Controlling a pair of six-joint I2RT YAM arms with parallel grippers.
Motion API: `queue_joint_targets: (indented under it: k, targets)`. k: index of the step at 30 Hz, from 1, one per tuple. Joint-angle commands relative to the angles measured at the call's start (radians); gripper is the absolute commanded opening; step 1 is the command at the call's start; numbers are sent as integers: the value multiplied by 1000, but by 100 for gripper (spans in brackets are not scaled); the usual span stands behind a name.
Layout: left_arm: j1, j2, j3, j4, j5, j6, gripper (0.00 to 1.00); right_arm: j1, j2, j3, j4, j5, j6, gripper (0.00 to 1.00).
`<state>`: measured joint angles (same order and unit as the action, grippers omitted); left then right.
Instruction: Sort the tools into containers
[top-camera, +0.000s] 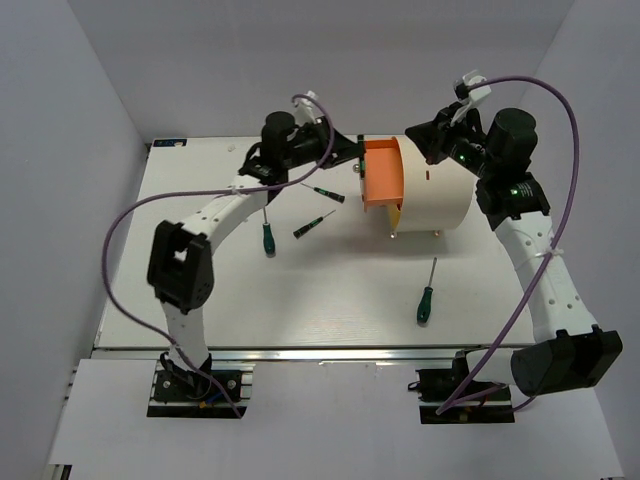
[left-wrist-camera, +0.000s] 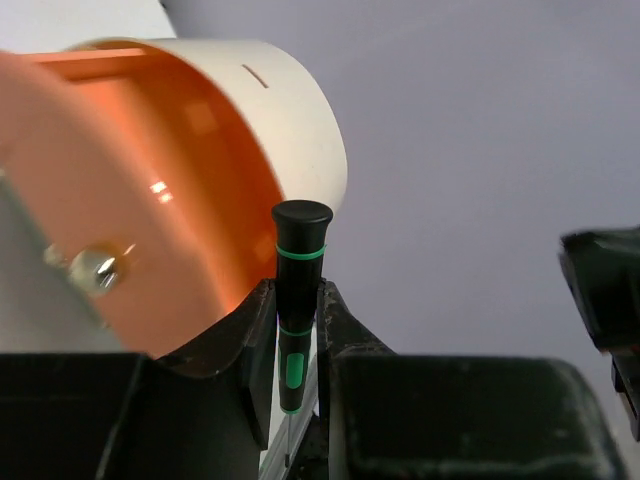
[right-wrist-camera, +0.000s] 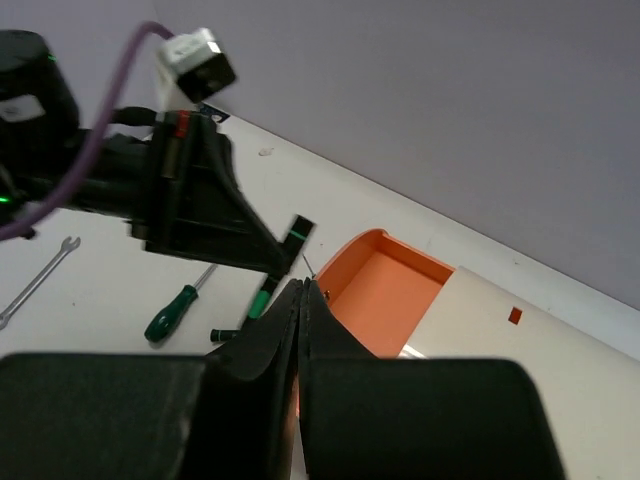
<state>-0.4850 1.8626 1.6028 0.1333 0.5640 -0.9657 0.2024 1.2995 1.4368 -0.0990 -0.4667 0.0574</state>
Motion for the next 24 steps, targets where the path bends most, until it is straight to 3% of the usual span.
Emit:
queue_joint_targets:
  k: [1, 4, 9, 13, 14, 17, 18, 24]
  targets:
    - [-47, 88, 176, 135, 42, -110, 0, -12, -43, -42, 74, 33, 32, 0]
    - [-69, 174, 297, 118, 5, -99, 0, -23, -68, -75, 81, 33, 28, 0]
    - [-73, 195, 302, 72, -93, -64, 0, -37, -94, -125, 85, 26, 38, 0]
    - [-84, 202, 339, -98, -179, 22, 0, -43, -109, -145, 88, 20, 42, 0]
    - [-89, 208, 367, -121, -193, 51, 10, -44, -109, -148, 88, 19, 44, 0]
    - [-96, 239, 431, -196, -208, 71, 23, -46, -109, -151, 88, 11, 48, 0]
    - [-98, 247, 443, -210, -208, 73, 33, -44, -109, -151, 88, 10, 48, 0]
    - [-113, 299, 543, -267, -225, 90, 52, -44, -111, -157, 88, 3, 42, 0]
